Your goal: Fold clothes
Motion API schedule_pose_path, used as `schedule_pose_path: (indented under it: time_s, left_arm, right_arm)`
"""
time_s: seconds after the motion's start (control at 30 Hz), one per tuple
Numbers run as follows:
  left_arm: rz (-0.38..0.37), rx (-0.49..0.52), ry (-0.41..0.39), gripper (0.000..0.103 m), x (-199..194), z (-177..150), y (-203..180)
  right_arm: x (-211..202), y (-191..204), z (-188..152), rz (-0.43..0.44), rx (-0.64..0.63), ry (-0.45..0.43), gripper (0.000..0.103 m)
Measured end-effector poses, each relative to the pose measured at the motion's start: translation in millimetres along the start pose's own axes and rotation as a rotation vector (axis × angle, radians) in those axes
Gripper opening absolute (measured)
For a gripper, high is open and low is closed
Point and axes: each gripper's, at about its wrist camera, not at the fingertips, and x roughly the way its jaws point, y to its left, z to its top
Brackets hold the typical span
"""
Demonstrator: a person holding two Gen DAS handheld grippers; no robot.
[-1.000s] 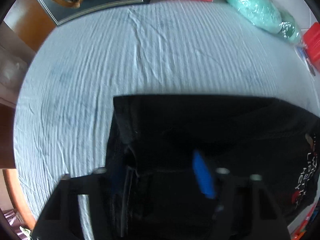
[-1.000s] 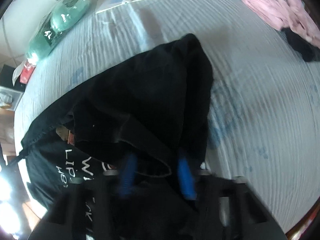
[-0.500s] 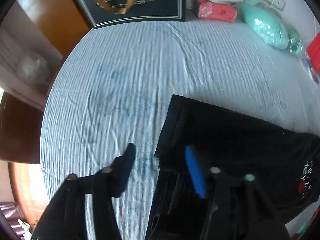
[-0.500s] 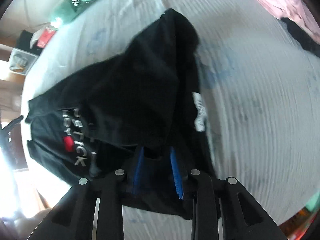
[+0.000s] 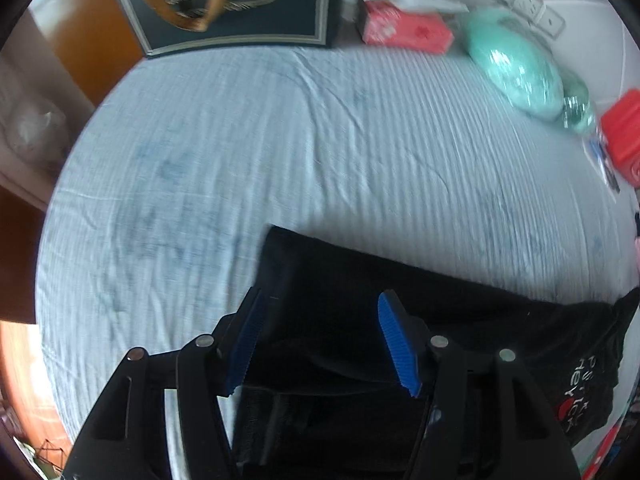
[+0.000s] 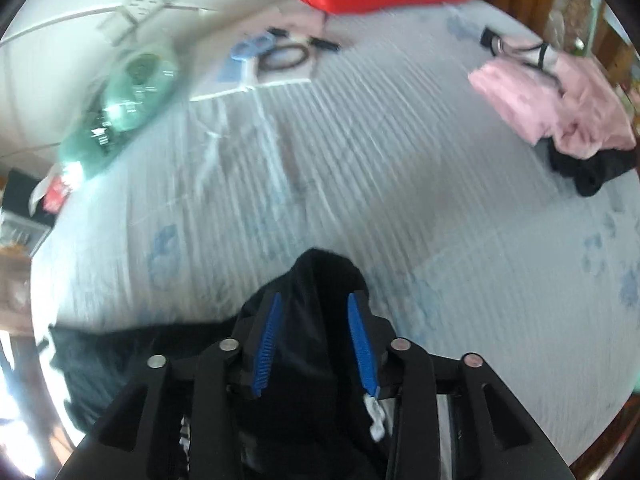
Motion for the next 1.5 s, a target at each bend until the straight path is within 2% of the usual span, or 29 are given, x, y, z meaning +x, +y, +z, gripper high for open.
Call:
schedule_pose_path:
  time_s: [0.03, 0.07, 0.1, 0.17, 0.23, 0.27, 0.33, 0.43, 0.53, 0.57, 0.67, 0.83, 1.0, 1.17, 1.2, 1.27, 1.33, 1.37, 1.4, 1.47, 1.5]
  left_arm:
    - [0.010, 0.015, 0.007, 0.058, 6, -2, -4]
    - [0.025, 0.030, 0.014, 0.058, 11, -5, -8]
    - [0.034, 0.034, 0.013, 0.058, 14, -6, -9]
    - [0.048, 0.032, 0.003, 0.061, 21, -8, -9]
    - [0.064, 0.022, 0.004, 0.061, 21, -6, -8]
    - [0.073, 0.017, 0.006, 0.061, 21, -5, -7]
    - [0.099, 0.013, -0.006, 0.061, 16, -4, -7]
    - [0.084, 0.024, -0.071, 0.063, -14, -13, -5]
    - [0.049, 0.021, -0.105, 0.093, -38, -34, 2]
    - [0.042, 0.015, -0.112, 0.098, -45, -43, 5]
    - [0.021, -0.016, -0.103, 0.099, -56, -71, 19]
    - [0.043, -0.055, -0.026, 0.099, -43, -124, 29]
    - [0.080, -0.043, 0.041, 0.099, -17, -155, 26]
    - [0.055, -0.076, 0.010, 0.103, -10, -165, 30]
    - [0.053, -0.076, 0.002, 0.103, -11, -166, 30]
    - [0.053, -0.070, -0.033, 0.103, -12, -171, 30]
    - [0.050, -0.072, -0.068, 0.103, -14, -176, 30]
    - [0.050, -0.075, -0.083, 0.103, -15, -178, 29]
    - [0.052, -0.083, -0.089, 0.103, -15, -179, 29]
    - [0.052, -0.088, -0.082, 0.103, -16, -179, 29]
    - [0.052, -0.089, -0.077, 0.103, -16, -178, 29]
  right_arm:
    - [5, 1, 1, 0.009, -0.008, 0.004, 0.012]
    - [6, 0, 3, -0.005, -0.020, -0.009, 0.004]
    - [5, -3, 5, -0.053, -0.024, -0.047, 0.005]
    - [5, -28, 7, -0.093, 0.080, -0.090, 0.005]
    - [12, -61, 8, -0.123, 0.220, -0.094, 0.012]
    - [8, -69, 3, -0.116, 0.247, -0.109, 0.013]
    - [-4, -83, -7, -0.088, 0.286, -0.146, 0.020]
    - [-39, -72, -36, 0.019, 0.205, -0.204, 0.030]
    - [-58, -51, -74, 0.085, 0.072, -0.178, 0.036]
    - [-59, -48, -88, 0.102, 0.061, -0.159, 0.038]
    - [-55, -44, -129, 0.141, 0.037, -0.106, 0.041]
    - [-40, -41, -179, 0.136, 0.012, -0.064, 0.040]
    - [-21, -40, -198, 0.121, 0.002, -0.035, 0.040]
    - [-16, -41, -207, 0.107, -0.001, -0.061, 0.040]
    - [-16, -40, -208, 0.106, -0.005, -0.063, 0.045]
    - [-16, -38, -209, 0.144, -0.020, -0.069, 0.060]
    - [-15, -35, -211, 0.205, -0.030, -0.088, 0.083]
    - [-14, -35, -212, 0.224, -0.023, -0.101, 0.086]
    - [-14, -36, -212, 0.227, -0.011, -0.106, 0.086]
    - [-15, -38, -211, 0.209, 0.013, -0.113, 0.079]
    - [-15, -39, -211, 0.187, 0.023, -0.115, 0.061]
